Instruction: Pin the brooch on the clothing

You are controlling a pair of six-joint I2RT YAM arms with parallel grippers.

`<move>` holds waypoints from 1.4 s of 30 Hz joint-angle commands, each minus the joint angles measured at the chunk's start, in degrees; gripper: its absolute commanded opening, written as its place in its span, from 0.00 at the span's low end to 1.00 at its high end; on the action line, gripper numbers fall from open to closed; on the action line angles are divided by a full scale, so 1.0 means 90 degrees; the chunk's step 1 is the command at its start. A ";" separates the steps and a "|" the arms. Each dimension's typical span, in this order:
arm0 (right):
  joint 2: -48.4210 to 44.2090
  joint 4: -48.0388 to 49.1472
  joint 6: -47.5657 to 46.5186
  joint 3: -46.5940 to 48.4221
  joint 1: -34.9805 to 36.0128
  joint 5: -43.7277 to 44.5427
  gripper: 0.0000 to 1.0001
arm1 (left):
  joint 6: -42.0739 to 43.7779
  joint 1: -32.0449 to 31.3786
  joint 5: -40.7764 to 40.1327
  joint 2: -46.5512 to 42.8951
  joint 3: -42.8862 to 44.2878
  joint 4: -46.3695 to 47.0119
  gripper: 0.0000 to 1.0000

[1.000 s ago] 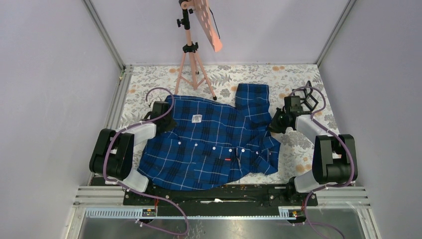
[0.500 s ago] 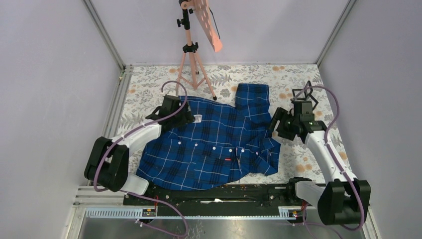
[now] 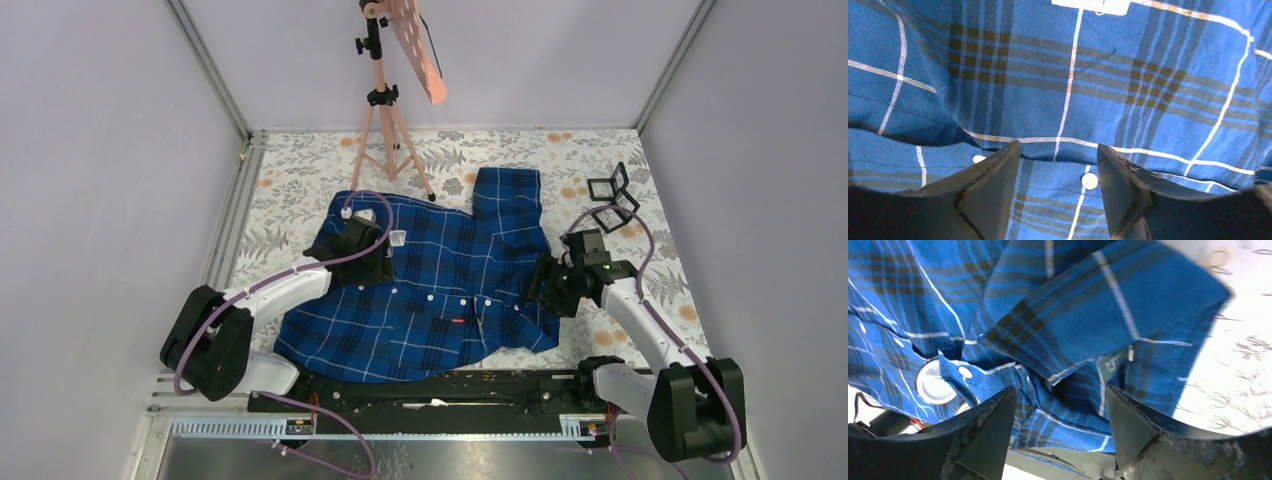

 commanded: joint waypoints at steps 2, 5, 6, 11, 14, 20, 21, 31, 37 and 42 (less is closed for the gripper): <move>0.0592 0.0586 0.0270 0.0141 0.0673 0.0065 0.68 | 0.0097 -0.0093 0.0083 0.0394 0.0059 0.0091 0.55; 0.0872 0.0582 0.0259 0.0181 0.0706 0.0443 0.42 | 0.0124 -0.0079 0.0002 0.0496 0.0022 0.0129 0.46; 0.0873 0.0507 0.0239 0.0191 0.0706 0.0671 0.33 | 0.0134 -0.0067 -0.0040 0.0505 0.0001 0.0122 0.43; 0.0273 0.0329 0.0339 -0.0077 0.0709 0.1823 0.08 | 0.0151 0.0017 -0.0180 0.0461 -0.0218 0.0035 0.32; 0.0330 0.0169 0.0417 -0.0116 0.0688 0.2062 0.07 | 0.0131 0.0097 -0.0141 0.0434 -0.0380 0.0091 0.31; 0.0793 0.0150 0.0437 0.0004 0.0687 0.1446 0.21 | 0.0227 0.0141 -0.0093 0.0223 -0.0384 0.0158 0.32; 0.0741 0.0078 0.0404 0.0073 0.0688 0.1402 0.35 | 0.0283 0.0128 -0.0104 0.0161 -0.0326 0.0122 0.35; -0.0752 -0.0983 0.0589 0.0140 0.0711 0.0995 0.77 | 0.0851 -0.0761 -0.0414 -0.0637 0.0809 -0.0374 0.76; -0.1291 -0.1094 0.0960 -0.0409 0.0733 0.0896 0.86 | 0.0757 -0.1167 0.0013 -0.0206 0.1083 -0.0161 0.87; -0.0837 -0.0242 0.1287 -0.0732 0.0790 0.0468 0.79 | 0.0236 -0.1167 0.0800 0.0425 0.0805 0.0718 0.87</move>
